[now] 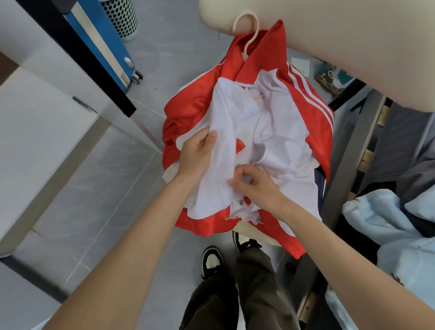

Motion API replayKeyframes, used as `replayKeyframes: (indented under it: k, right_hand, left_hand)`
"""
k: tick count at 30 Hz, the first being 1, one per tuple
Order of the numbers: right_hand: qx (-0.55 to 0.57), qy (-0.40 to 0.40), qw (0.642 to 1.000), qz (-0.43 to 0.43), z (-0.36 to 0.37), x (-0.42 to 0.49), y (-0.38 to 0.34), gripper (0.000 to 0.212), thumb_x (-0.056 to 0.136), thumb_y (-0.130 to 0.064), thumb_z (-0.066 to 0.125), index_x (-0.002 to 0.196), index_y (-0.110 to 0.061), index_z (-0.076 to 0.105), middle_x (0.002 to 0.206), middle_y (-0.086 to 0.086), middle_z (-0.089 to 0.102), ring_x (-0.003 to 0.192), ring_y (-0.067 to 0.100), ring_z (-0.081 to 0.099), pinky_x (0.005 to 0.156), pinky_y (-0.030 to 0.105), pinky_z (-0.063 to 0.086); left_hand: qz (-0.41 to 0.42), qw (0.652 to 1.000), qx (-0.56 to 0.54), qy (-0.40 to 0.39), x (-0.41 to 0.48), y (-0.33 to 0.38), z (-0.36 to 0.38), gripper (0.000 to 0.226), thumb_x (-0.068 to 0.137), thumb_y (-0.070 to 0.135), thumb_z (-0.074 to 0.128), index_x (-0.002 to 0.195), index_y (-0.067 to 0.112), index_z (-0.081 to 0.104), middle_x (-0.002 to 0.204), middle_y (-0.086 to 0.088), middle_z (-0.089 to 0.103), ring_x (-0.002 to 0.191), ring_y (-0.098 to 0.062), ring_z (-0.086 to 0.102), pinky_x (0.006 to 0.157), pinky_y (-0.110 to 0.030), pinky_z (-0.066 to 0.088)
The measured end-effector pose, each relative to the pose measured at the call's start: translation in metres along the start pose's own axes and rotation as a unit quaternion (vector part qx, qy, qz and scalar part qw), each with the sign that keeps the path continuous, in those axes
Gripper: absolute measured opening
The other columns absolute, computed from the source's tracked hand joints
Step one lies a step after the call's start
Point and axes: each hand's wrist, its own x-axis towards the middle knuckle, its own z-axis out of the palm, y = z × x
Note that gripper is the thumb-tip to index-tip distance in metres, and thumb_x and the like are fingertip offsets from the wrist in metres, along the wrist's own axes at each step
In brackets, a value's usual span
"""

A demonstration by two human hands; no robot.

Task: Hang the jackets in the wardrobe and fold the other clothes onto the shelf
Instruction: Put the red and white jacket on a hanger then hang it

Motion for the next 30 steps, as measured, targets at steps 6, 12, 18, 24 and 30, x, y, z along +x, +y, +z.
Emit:
replayKeyframes:
  k: [6,12,18,24,30]
  right_hand:
    - [0.211,0.005,0.976,-0.053,-0.025,-0.017,-0.018,0.006,0.092,-0.009,0.062,0.095,-0.005,0.058,0.062,0.006,0.048,0.055,0.012,0.050,0.064,0.020,0.047]
    - [0.308,-0.015,0.951,-0.023,-0.031,-0.019,-0.043,0.009,0.092,-0.012,0.064,0.084,-0.012,0.059,0.059,-0.003,0.050,0.053,0.007,0.060,0.061,0.019,0.055]
    - [0.468,-0.021,0.883,0.041,-0.032,-0.014,-0.044,0.009,0.095,-0.013,0.059,0.087,-0.012,0.060,0.062,-0.005,0.066,0.058,0.006,0.067,0.059,0.018,0.055]
    - [0.486,-0.036,0.870,0.066,-0.036,-0.011,-0.029,0.012,0.096,-0.013,0.057,0.085,-0.011,0.061,0.068,-0.001,0.072,0.065,0.009,0.071,0.062,0.019,0.057]
    - [0.325,0.043,0.945,0.008,-0.044,-0.023,-0.001,0.013,0.097,-0.016,0.057,0.099,-0.011,0.068,0.092,0.002,0.073,0.082,0.016,0.069,0.079,0.022,0.057]
  left_hand:
    - [0.006,0.991,0.009,0.132,-0.025,-0.006,-0.001,0.019,0.092,0.026,0.062,0.108,0.019,0.054,0.096,0.010,0.052,0.092,-0.010,0.052,0.084,-0.025,0.045]
    - [-0.102,0.987,-0.028,0.122,-0.099,-0.022,0.002,0.044,0.091,0.045,0.058,0.065,0.011,0.051,0.052,0.009,0.044,0.053,-0.008,0.042,0.055,-0.024,0.035]
    - [-0.402,0.893,-0.162,-0.122,-0.122,-0.035,0.016,0.072,0.083,0.078,0.029,0.100,0.023,0.072,0.098,0.009,0.073,0.091,-0.013,0.064,0.072,-0.028,0.046]
    - [-0.376,0.762,-0.524,-0.057,-0.114,-0.036,0.038,0.036,0.085,0.042,0.063,0.102,0.011,0.071,0.101,0.001,0.074,0.100,-0.013,0.067,0.079,-0.029,0.053]
    - [-0.292,0.770,-0.567,0.031,-0.109,-0.027,0.037,0.015,0.066,0.008,0.073,0.082,0.008,0.074,0.086,-0.005,0.075,0.076,-0.012,0.073,0.061,-0.022,0.057]
